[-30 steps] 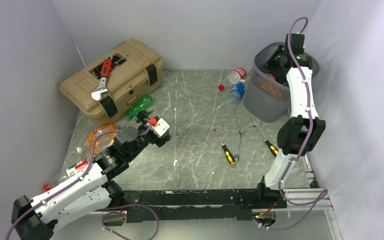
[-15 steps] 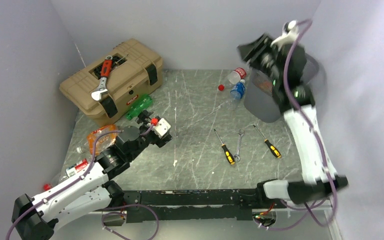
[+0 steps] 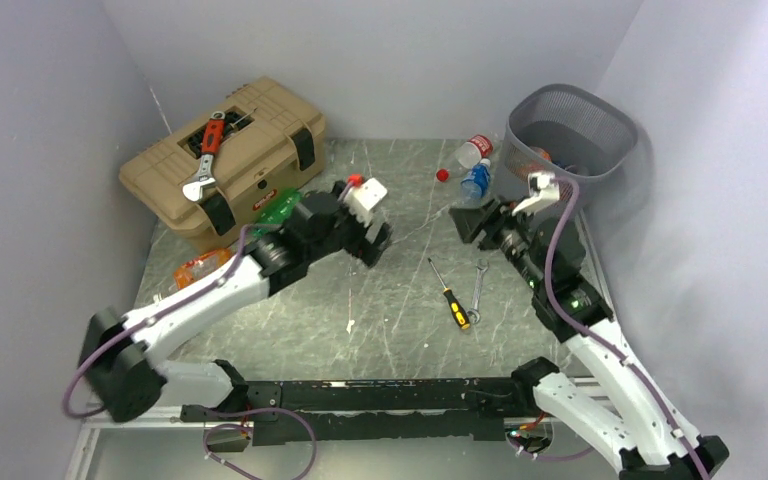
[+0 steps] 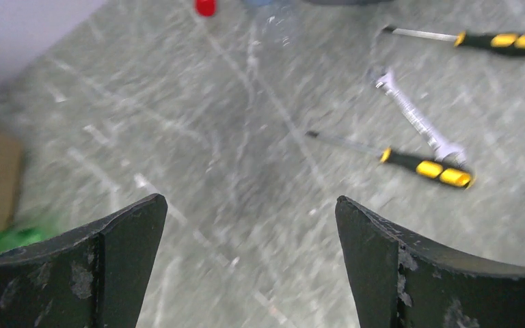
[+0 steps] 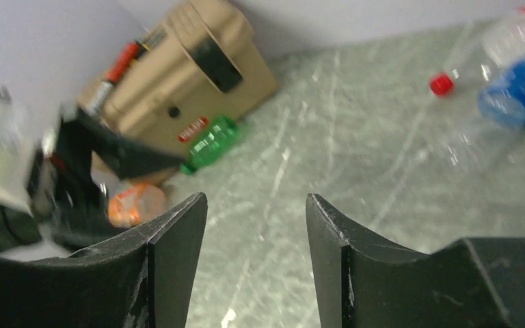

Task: Put the plastic bottles in the bin
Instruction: Pick up the plastic bottle at the center of the board.

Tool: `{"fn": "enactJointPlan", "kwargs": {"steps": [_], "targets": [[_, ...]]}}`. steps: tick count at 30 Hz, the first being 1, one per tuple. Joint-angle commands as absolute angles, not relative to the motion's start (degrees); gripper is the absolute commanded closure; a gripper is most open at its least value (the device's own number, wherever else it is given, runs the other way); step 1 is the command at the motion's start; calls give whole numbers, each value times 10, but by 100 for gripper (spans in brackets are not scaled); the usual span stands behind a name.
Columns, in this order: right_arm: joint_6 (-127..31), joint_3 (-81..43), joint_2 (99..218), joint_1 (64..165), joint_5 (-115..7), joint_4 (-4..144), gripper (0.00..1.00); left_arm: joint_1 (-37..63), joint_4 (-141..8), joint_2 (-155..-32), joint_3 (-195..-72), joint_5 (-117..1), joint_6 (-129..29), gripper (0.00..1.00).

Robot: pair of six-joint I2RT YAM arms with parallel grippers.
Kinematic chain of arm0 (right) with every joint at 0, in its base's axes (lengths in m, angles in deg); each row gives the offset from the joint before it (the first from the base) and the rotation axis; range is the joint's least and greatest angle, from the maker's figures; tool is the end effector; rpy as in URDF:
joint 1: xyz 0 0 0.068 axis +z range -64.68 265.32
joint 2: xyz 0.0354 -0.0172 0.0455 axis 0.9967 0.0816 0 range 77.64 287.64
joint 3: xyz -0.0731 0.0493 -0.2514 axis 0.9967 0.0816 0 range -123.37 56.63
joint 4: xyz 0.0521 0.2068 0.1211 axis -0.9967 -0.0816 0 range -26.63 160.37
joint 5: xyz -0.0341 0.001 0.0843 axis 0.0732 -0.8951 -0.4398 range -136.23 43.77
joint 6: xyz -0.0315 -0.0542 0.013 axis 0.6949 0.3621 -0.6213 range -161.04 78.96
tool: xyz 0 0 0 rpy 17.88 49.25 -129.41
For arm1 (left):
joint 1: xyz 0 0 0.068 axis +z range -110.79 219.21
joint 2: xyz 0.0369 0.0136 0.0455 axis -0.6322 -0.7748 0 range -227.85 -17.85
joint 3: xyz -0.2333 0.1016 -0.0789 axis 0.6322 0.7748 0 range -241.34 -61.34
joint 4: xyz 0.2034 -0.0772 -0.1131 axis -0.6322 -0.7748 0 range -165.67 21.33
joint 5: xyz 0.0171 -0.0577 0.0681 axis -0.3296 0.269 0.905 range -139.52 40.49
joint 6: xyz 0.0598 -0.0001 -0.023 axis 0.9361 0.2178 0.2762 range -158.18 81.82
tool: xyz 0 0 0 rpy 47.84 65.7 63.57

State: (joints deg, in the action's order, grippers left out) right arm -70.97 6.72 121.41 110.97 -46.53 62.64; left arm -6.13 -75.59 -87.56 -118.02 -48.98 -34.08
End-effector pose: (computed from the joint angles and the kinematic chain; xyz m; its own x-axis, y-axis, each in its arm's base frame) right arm 0.1601 0.0771 0.3721 -0.2399 0.4382 -0.8663 -0.3668 0.7852 0.4988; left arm 0.1986 -0.2004 0.3198 -0.1888 0.2928 -0.9373 0.7204 0.6899 0.0704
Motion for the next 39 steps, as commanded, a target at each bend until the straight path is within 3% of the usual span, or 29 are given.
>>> {"fn": "enactJointPlan", "kwargs": {"steps": [1, 8, 14, 19, 28, 39], "targets": [[-707, 151, 1121, 1113, -425, 631, 40, -60, -736, -1020, -1301, -576, -440, 1], [-675, 193, 1002, 1113, -401, 579, 11, -31, -767, -1299, -1550, -627, -475, 1], [-681, 197, 922, 1113, -420, 537, 2, -10, -766, -1444, -1705, -665, -476, 1], [-688, 196, 867, 1113, -445, 515, 1, -10, -804, -1539, -1849, -689, -470, 0], [-679, 171, 851, 1113, -444, 470, 1, -18, -655, -1595, -1837, -767, -467, 1], [-667, 163, 833, 1113, -420, 440, 1, -31, -644, -1706, -1930, -687, -440, 0]]}}
